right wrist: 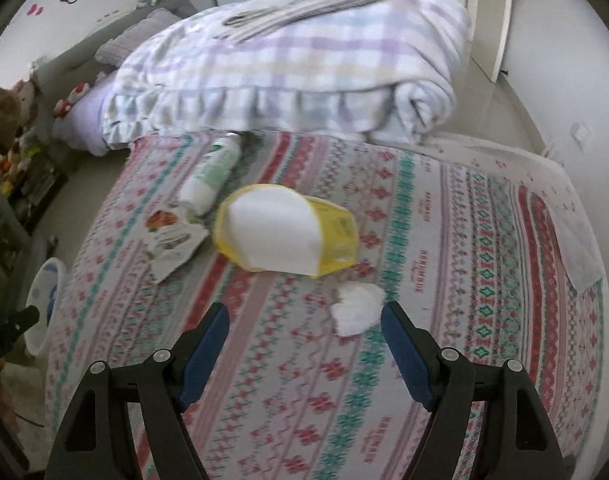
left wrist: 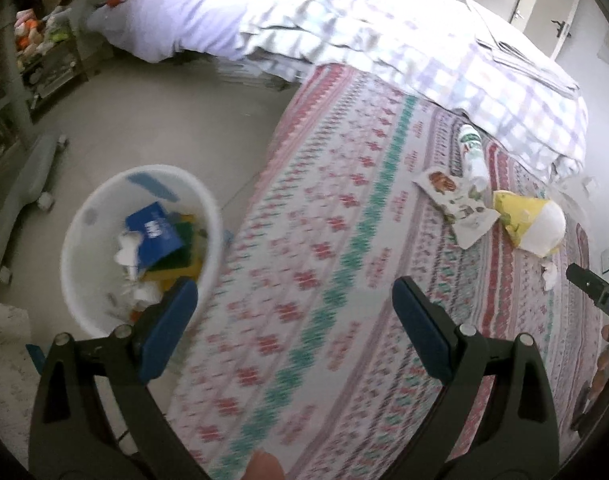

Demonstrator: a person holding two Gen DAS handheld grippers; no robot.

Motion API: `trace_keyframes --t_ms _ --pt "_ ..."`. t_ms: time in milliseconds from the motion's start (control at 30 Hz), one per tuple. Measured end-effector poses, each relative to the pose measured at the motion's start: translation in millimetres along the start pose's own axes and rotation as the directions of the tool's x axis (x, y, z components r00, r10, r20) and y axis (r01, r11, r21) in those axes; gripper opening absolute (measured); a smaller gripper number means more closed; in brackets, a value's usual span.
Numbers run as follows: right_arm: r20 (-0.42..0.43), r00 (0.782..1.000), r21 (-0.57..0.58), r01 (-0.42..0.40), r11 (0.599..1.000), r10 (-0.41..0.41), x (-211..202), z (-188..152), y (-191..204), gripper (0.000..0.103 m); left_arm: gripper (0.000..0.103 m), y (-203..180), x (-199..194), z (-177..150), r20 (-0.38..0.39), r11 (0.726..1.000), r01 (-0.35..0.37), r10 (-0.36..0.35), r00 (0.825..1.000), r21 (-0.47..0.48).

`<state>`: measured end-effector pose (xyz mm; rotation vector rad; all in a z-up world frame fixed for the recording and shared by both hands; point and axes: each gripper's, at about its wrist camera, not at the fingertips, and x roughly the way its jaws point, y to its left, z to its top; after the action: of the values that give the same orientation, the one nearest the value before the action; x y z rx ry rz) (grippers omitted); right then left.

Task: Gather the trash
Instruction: 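Grasp the white tissue with the right tool while the left tool grasps the printed snack wrapper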

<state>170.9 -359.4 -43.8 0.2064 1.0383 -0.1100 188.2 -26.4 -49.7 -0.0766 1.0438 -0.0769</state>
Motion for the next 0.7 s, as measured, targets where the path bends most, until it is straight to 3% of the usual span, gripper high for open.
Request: trace_keyframes --t_ms 500,700 --pt "-0.088 0.996 0.128 -0.003 0.992 0.014 45 4 -43 0.078 0.097 -83 44 14 0.023 0.994 0.080 -0.082 0.996 0.080" --pt "-0.105 0.994 0.124 0.000 0.992 0.014 58 7 -38 0.059 0.097 -104 62 17 0.038 0.990 0.135 -0.137 0.990 0.051"
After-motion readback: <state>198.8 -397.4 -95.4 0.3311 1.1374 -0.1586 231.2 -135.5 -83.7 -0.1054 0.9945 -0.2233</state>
